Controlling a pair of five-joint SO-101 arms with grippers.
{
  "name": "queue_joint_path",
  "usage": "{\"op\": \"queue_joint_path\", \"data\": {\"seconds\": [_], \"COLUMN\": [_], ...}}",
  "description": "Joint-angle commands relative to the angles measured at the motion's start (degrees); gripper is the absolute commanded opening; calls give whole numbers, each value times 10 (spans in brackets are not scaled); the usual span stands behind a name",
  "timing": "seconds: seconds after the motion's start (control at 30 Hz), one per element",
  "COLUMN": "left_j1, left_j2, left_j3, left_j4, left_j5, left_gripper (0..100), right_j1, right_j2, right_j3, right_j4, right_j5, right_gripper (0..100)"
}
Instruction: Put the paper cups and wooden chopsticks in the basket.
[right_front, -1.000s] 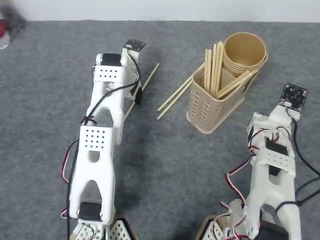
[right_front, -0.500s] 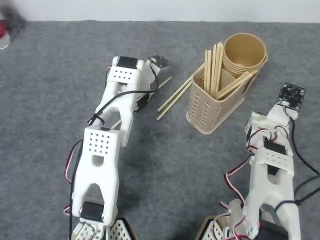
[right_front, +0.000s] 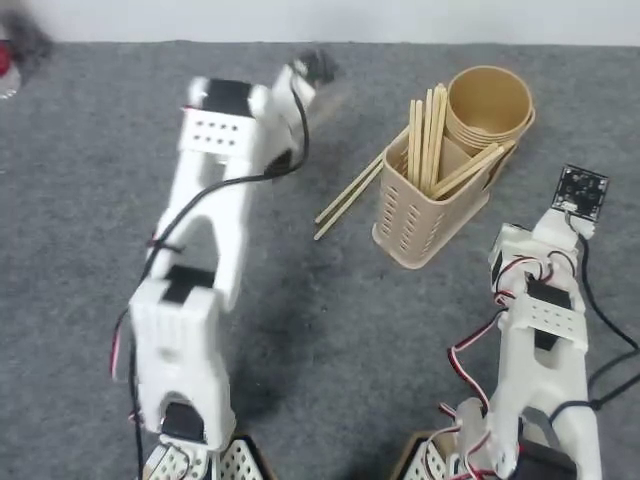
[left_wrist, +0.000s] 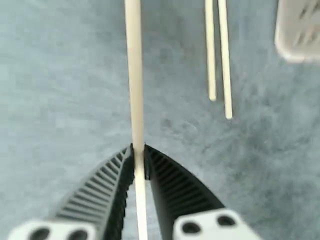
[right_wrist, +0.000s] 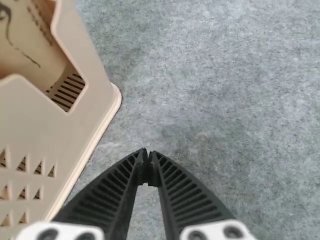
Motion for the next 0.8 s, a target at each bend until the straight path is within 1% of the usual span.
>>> {"op": "queue_joint_path", "data": {"seconds": [0.0,0.07,0.17,0.3,0.4,0.53,0.6,0.67,0.77], "left_j1": [19,43,106,215,269,299,309,315,315], "left_j2": [-194,-254,-323,-376,-396,-398,-397,-397,-400], "left_j3": [-5,-3,-2,-2,-2,-2,9,44,149], "left_j4": [2,-16,-59,-98,-140,-198,-232,-280,-378], "left_j5": [55,103,162,211,268,360,389,392,394], "left_gripper": [12,12,12,12,11,11,11,11,11], "right_j1": [-4,-6,-6,-3,-3,-3,-4,-4,-3], "right_j2": [-9,-9,-9,-9,-9,-9,-9,-9,-9], "right_j3": [-2,-2,-2,-2,-2,-2,-2,-2,-2], "right_j4": [-7,-7,-7,-7,-7,-7,-7,-7,-7], "right_j5": [6,6,6,6,6,6,6,6,6], "right_gripper": [12,12,12,12,12,12,12,12,12]}}
